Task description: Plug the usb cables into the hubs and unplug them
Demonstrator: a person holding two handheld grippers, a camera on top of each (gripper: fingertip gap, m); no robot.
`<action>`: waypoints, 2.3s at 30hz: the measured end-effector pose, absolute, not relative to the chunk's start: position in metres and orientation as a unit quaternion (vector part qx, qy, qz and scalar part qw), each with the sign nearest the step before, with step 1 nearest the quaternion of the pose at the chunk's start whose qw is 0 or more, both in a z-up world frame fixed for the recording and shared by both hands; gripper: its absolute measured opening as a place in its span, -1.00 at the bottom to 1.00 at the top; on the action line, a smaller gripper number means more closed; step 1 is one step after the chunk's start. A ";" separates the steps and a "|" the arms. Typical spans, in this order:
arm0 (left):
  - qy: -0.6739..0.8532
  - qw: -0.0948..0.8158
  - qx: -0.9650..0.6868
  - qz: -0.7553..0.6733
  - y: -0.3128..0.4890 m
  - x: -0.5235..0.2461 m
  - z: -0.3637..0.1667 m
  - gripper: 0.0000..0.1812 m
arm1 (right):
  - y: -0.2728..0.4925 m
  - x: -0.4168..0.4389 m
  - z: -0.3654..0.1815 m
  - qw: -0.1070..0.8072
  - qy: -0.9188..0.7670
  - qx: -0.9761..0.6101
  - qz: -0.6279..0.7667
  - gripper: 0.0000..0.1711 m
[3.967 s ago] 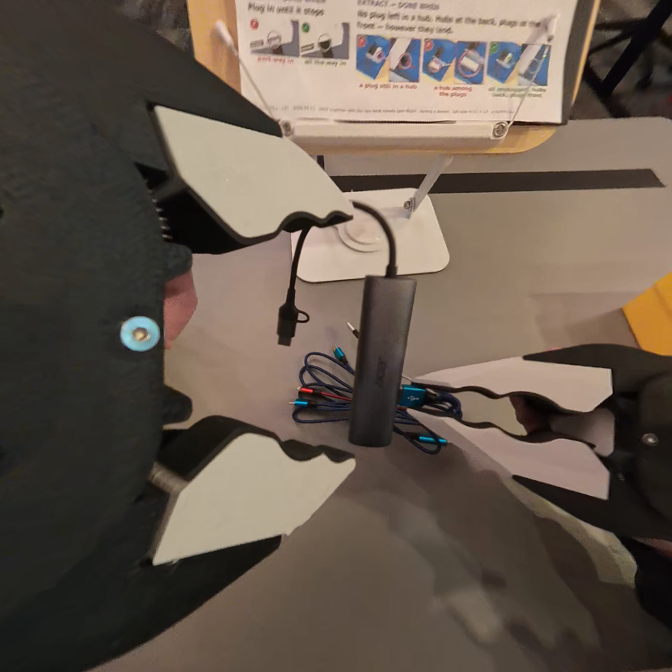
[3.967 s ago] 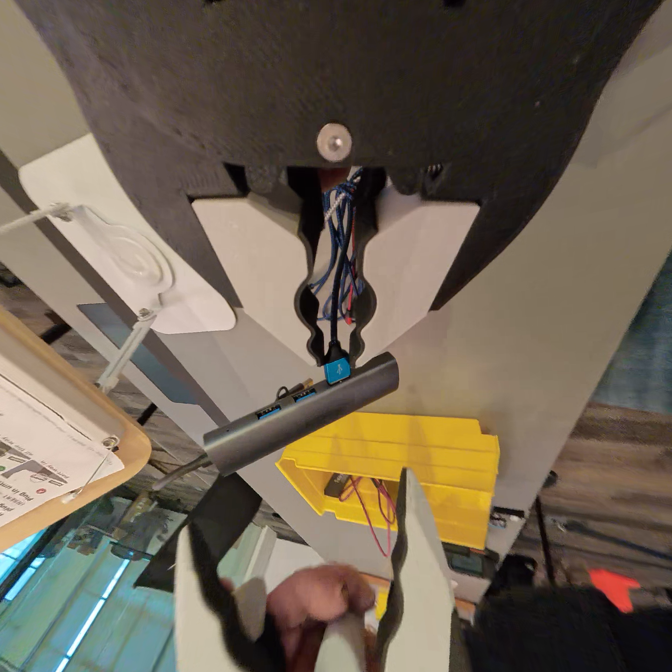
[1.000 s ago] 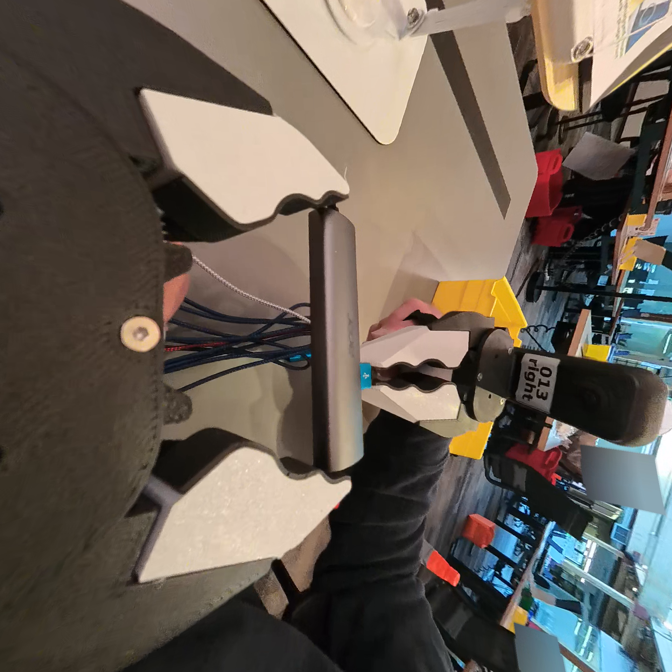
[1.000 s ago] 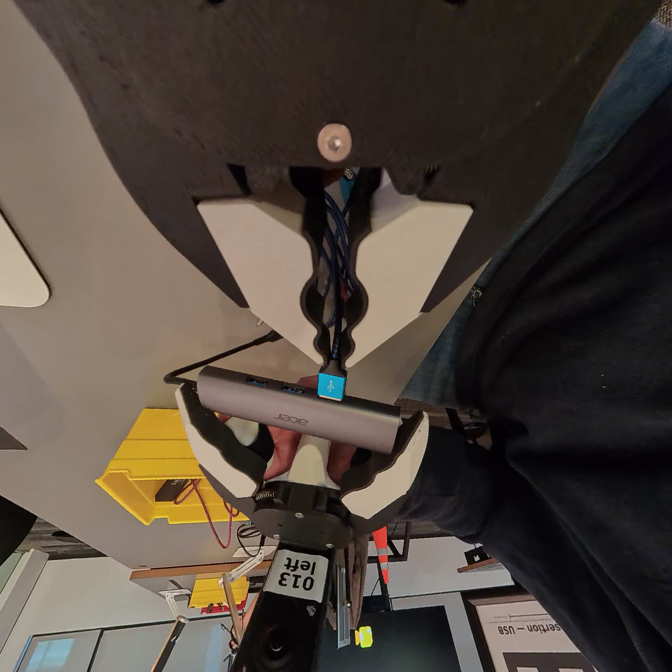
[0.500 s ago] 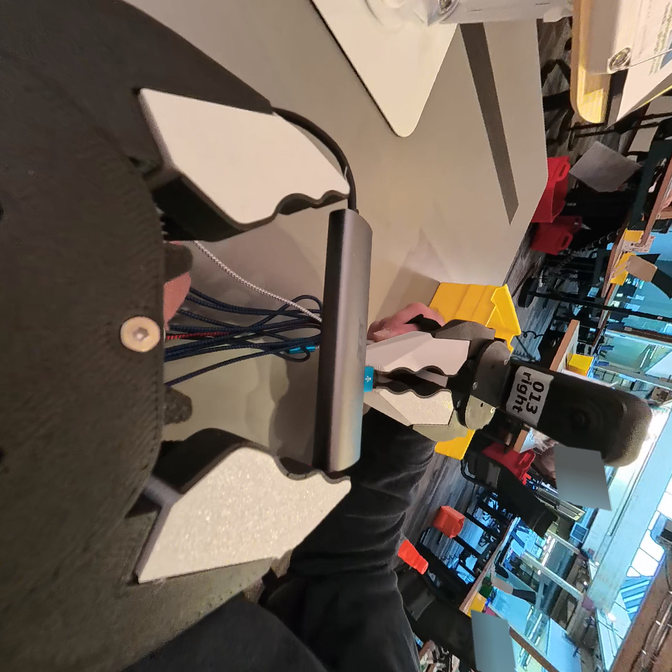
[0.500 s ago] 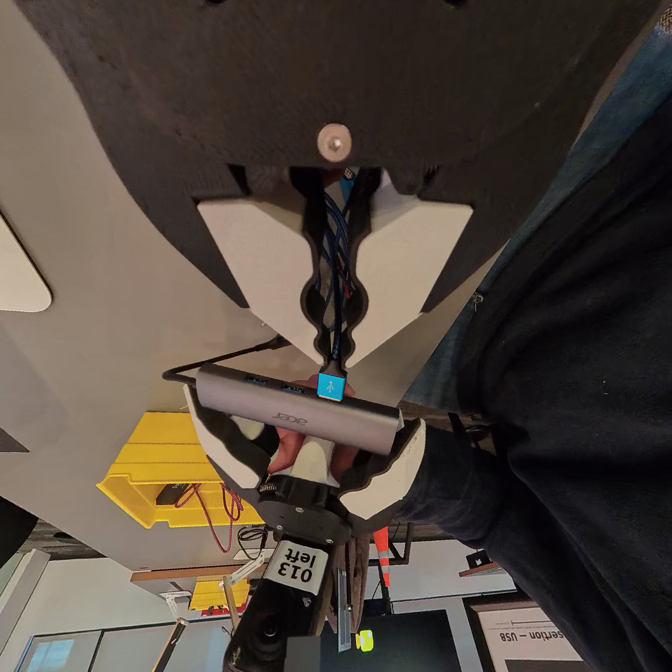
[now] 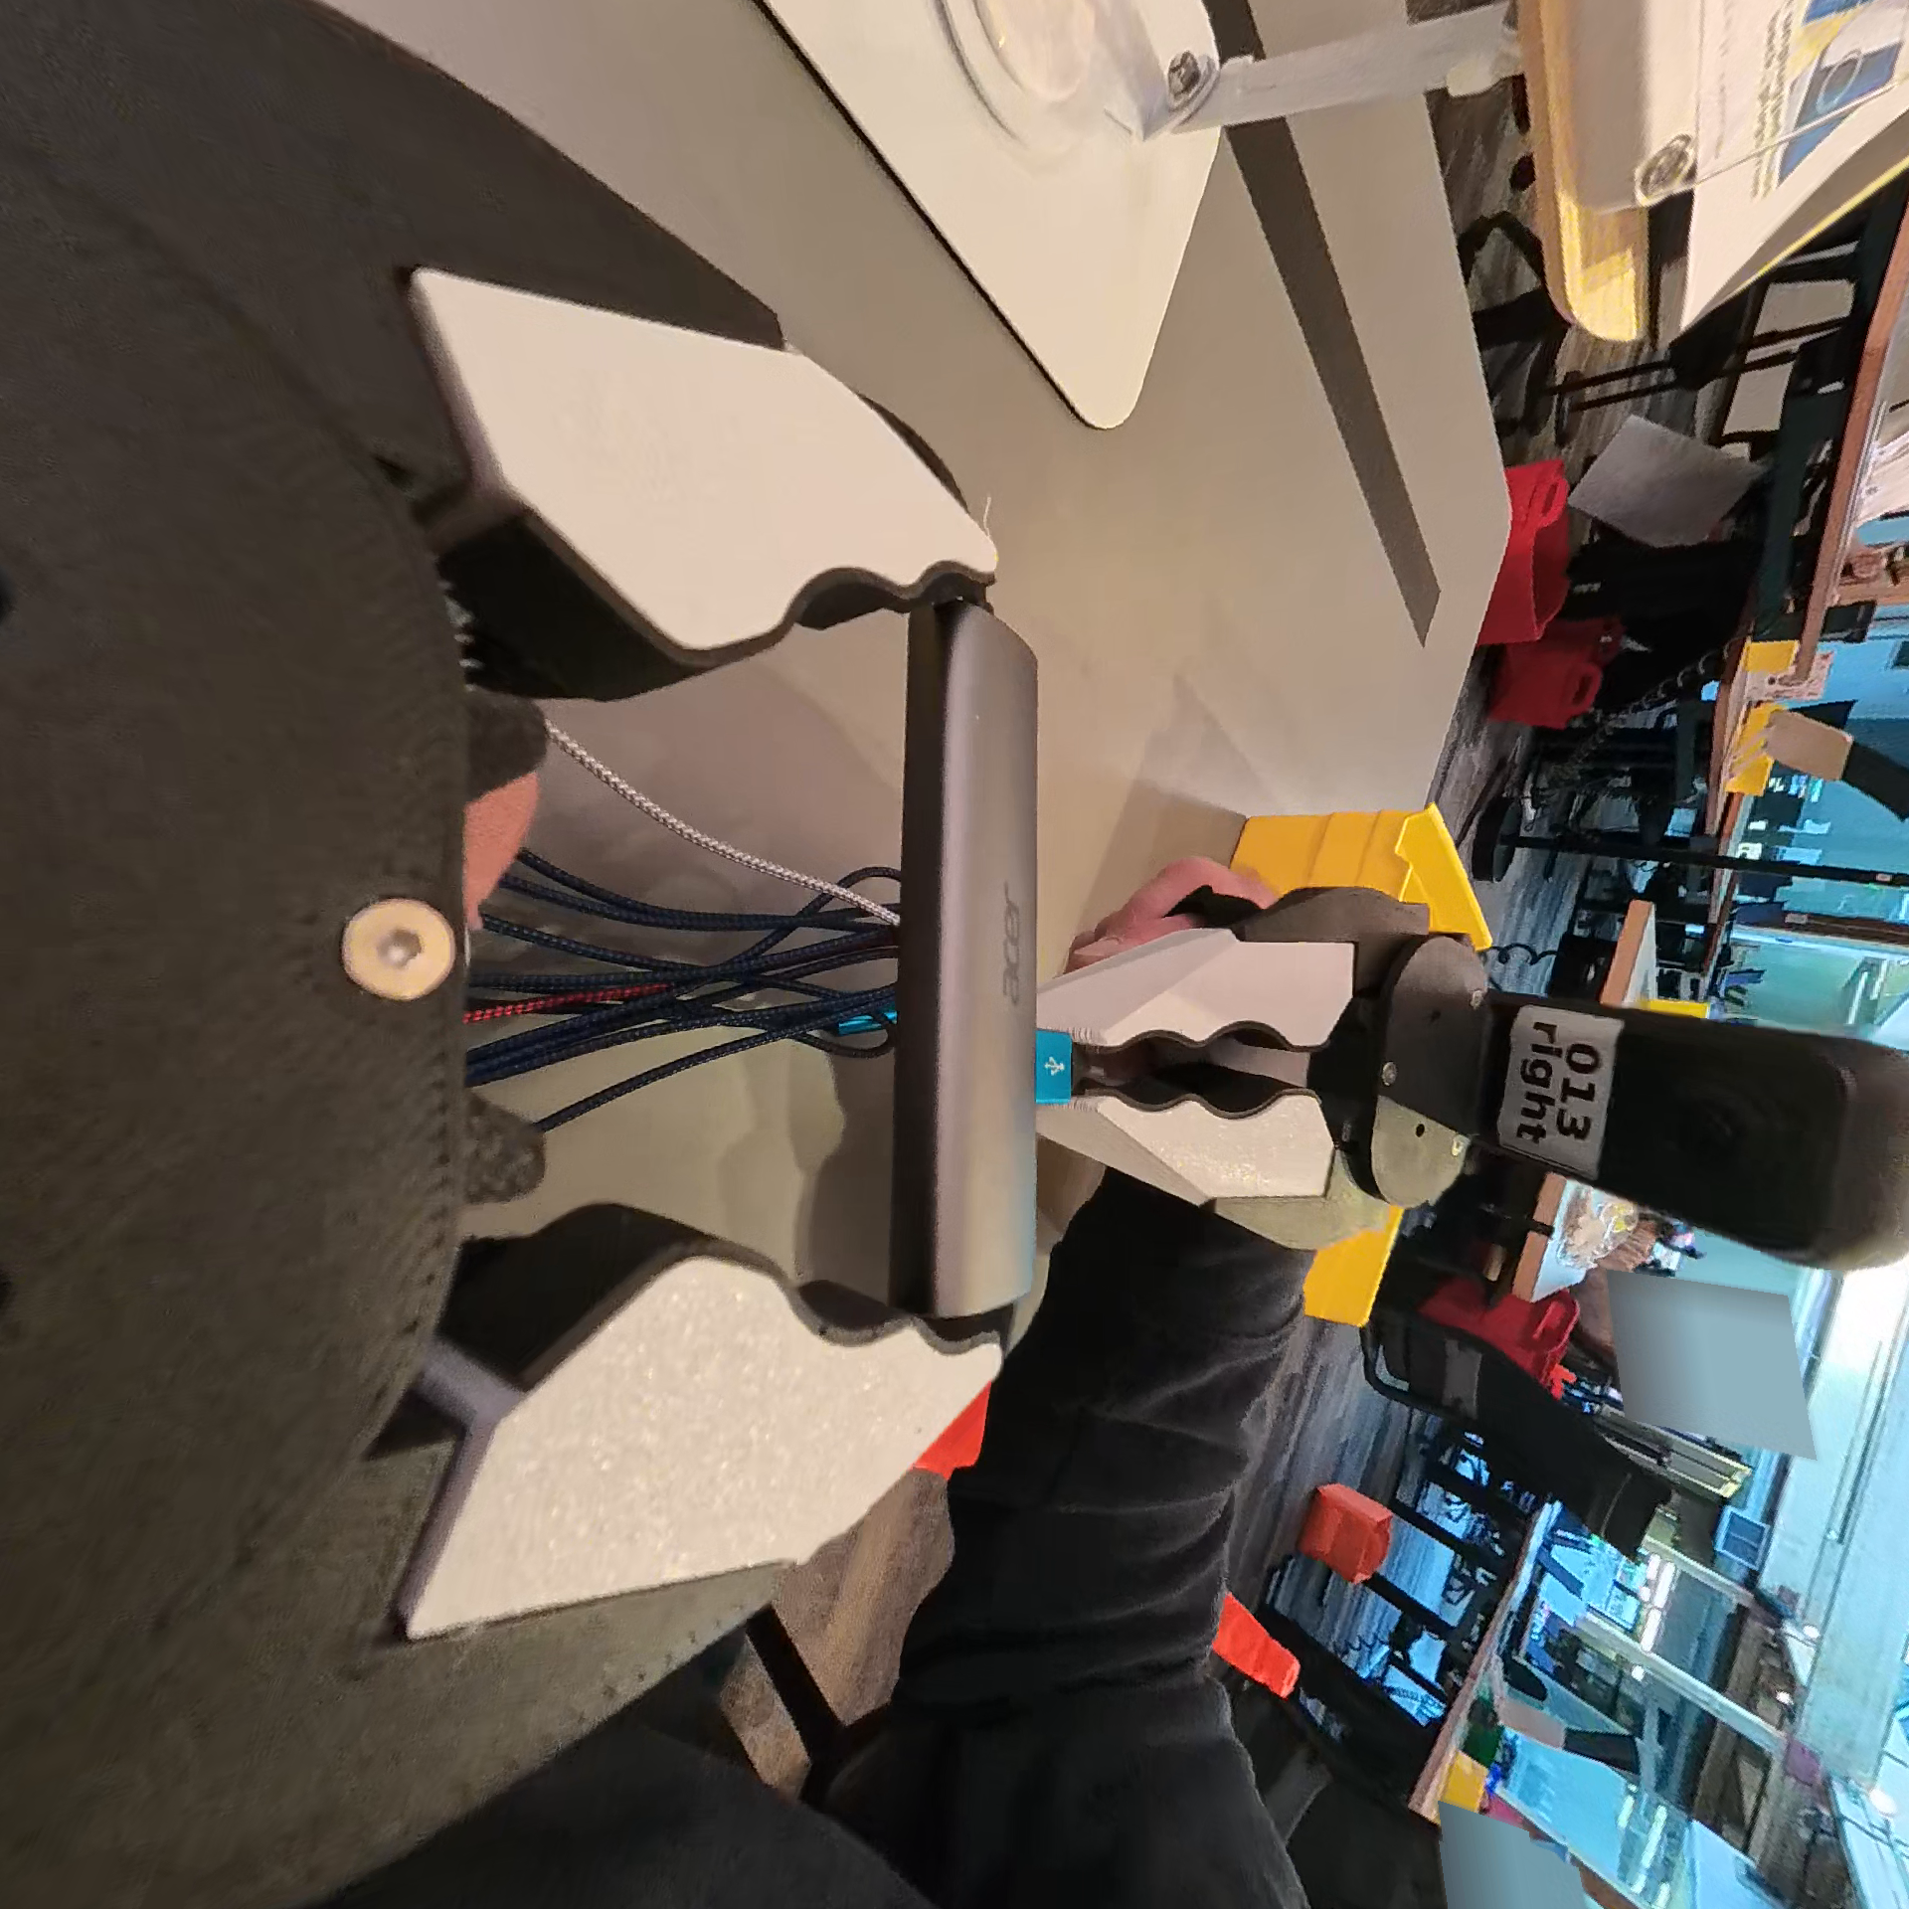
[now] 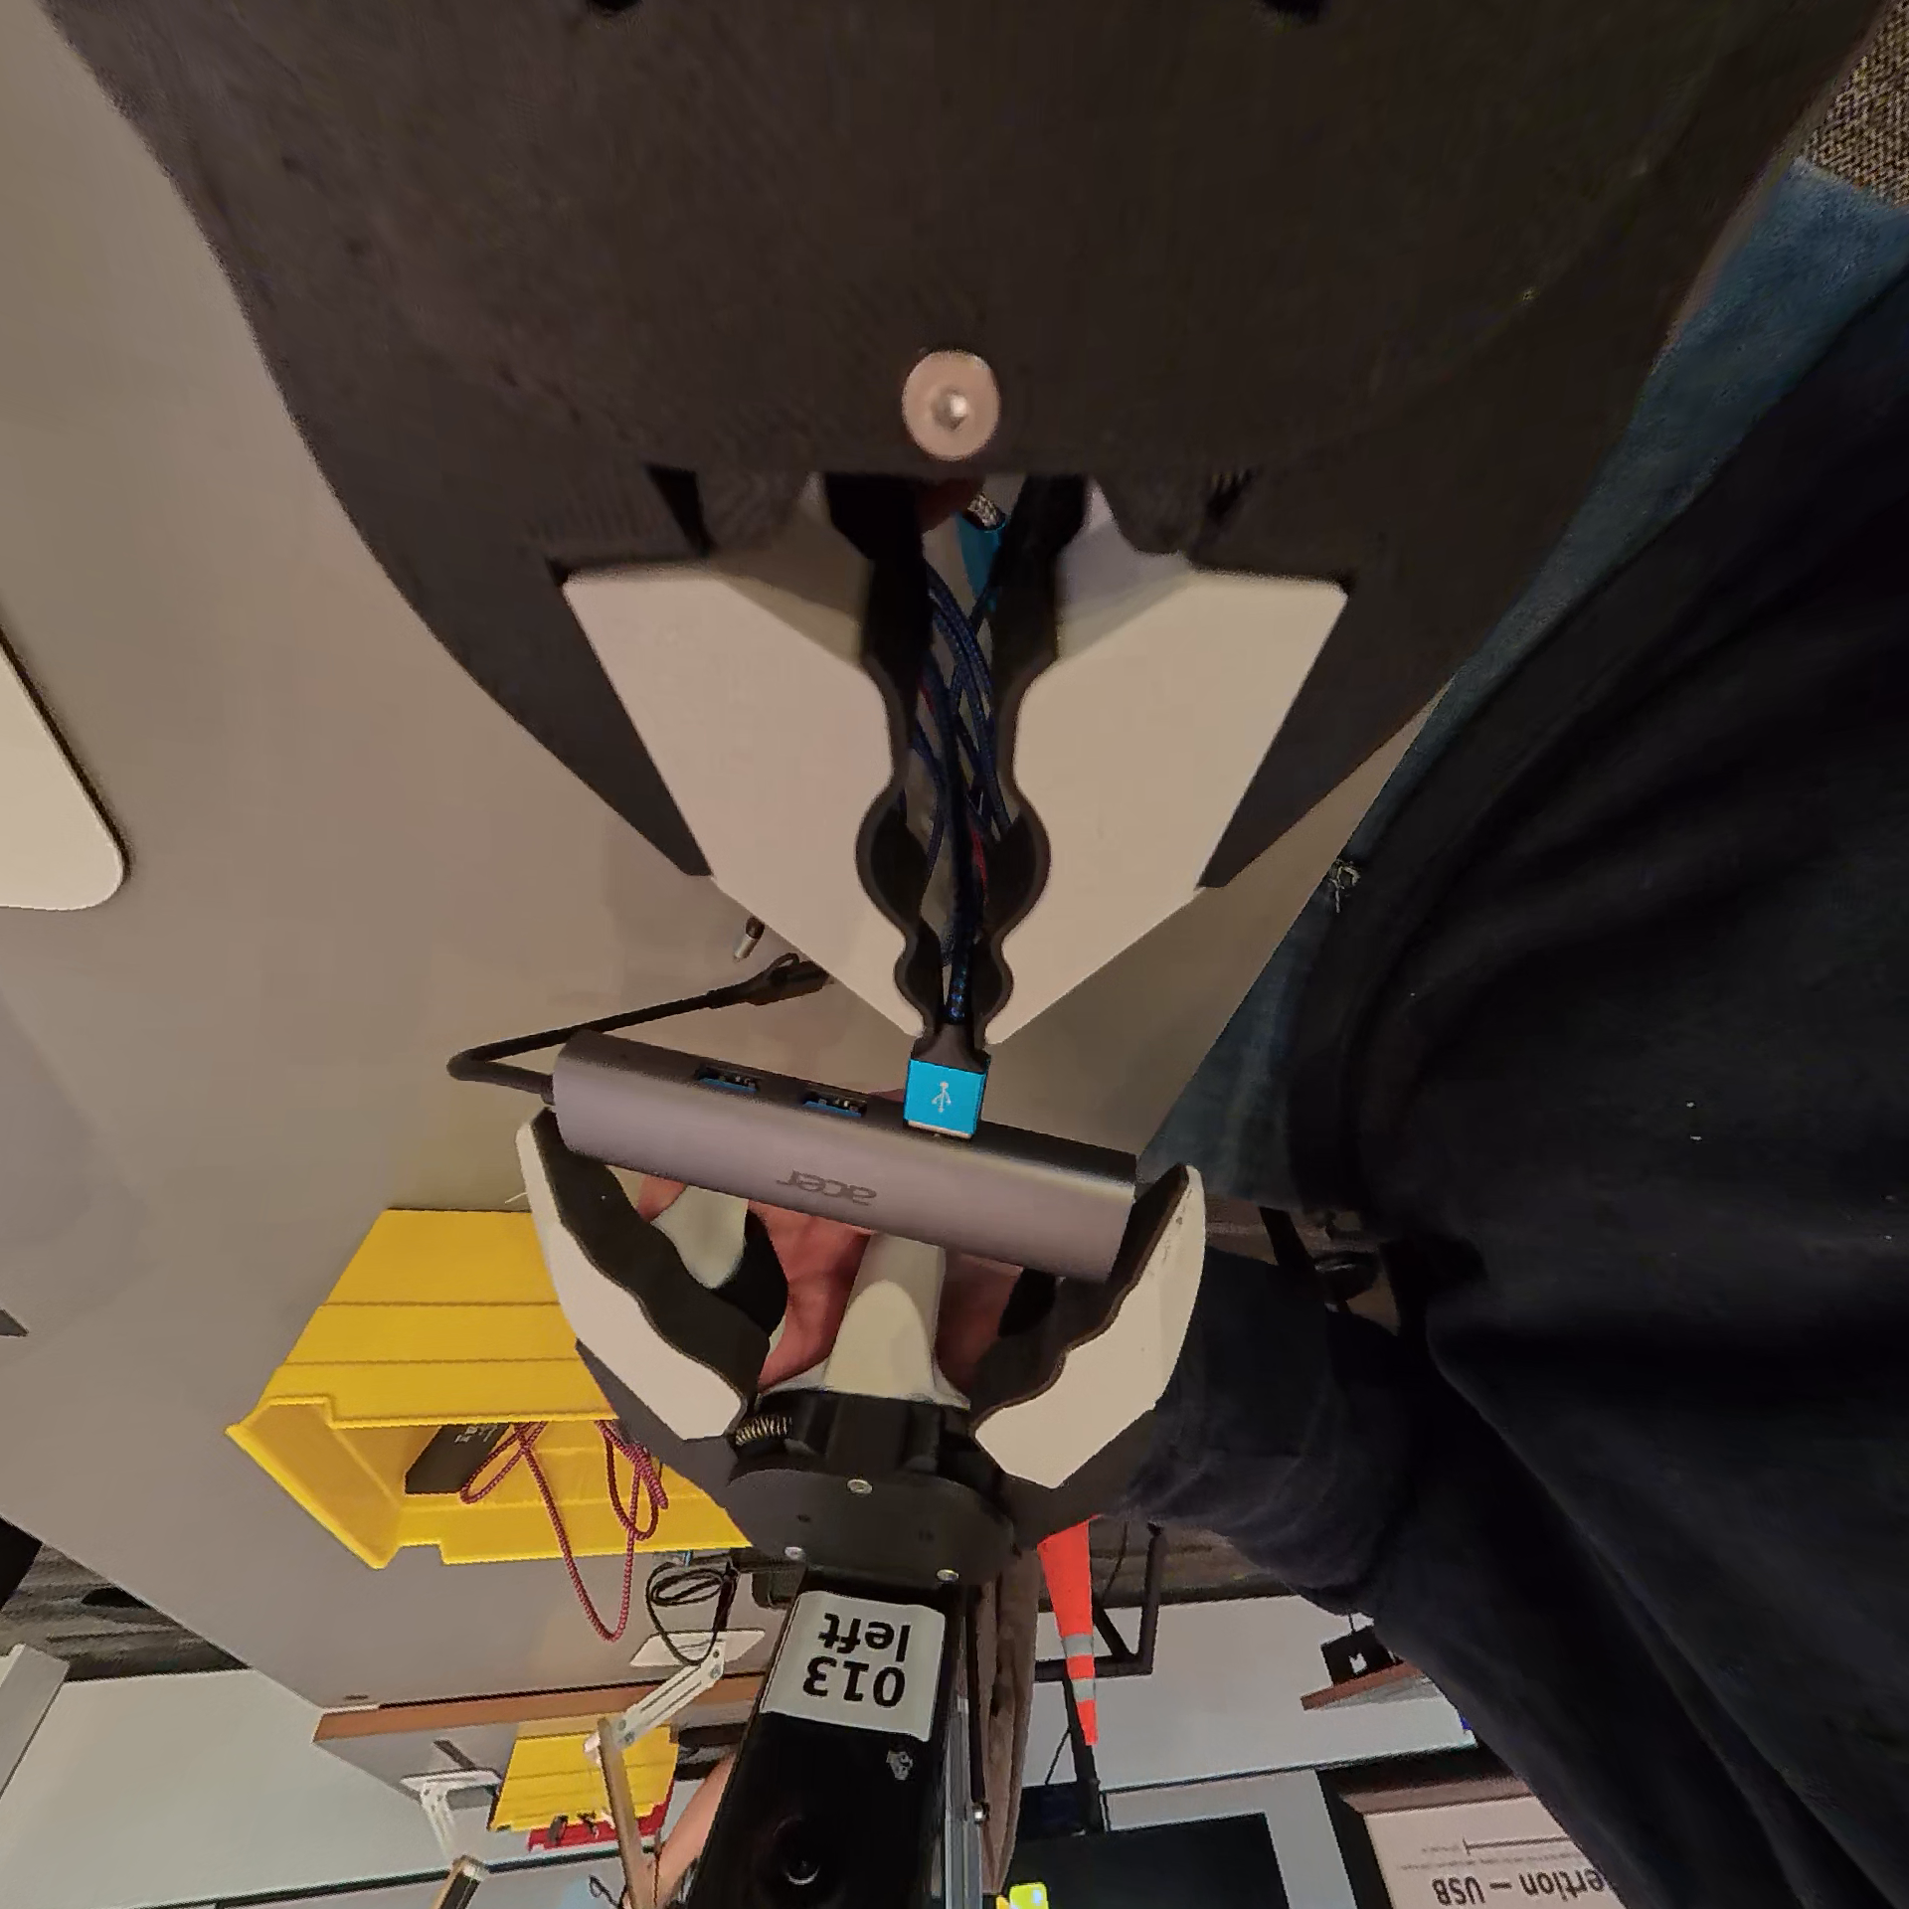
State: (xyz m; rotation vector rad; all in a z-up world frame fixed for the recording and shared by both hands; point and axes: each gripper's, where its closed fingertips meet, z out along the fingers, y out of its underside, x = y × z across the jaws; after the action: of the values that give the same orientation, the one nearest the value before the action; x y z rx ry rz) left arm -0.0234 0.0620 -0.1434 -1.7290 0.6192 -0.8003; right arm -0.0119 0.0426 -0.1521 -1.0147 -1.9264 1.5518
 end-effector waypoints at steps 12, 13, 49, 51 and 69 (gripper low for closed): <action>0.234 0.568 -0.717 -0.329 0.066 -0.034 -0.136 0.37 | 0.047 -0.025 -0.144 0.247 -0.687 -0.385 0.565 -0.97; 0.221 0.574 -0.714 -0.334 0.068 -0.036 -0.134 0.37 | 0.048 -0.027 -0.141 0.256 -0.680 -0.388 0.567 -0.91; 0.117 0.636 -0.657 -0.386 0.073 -0.044 -0.103 0.36 | 0.048 -0.038 -0.109 0.227 -0.480 -0.423 0.734 -0.86; 0.115 0.638 -0.655 -0.389 0.073 -0.044 -0.102 0.36 | 0.048 -0.038 -0.106 0.224 -0.471 -0.420 0.743 -0.87; 0.145 0.620 -0.670 -0.381 0.070 -0.037 -0.106 0.37 | 0.048 -0.033 -0.103 0.232 -0.498 -0.409 0.728 -0.87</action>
State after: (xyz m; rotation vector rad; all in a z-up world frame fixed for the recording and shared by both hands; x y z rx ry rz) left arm -0.0371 0.0705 -0.1061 -1.5415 0.3324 -0.8765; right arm -0.0325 0.0476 -0.1031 -1.1252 -1.3696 2.0003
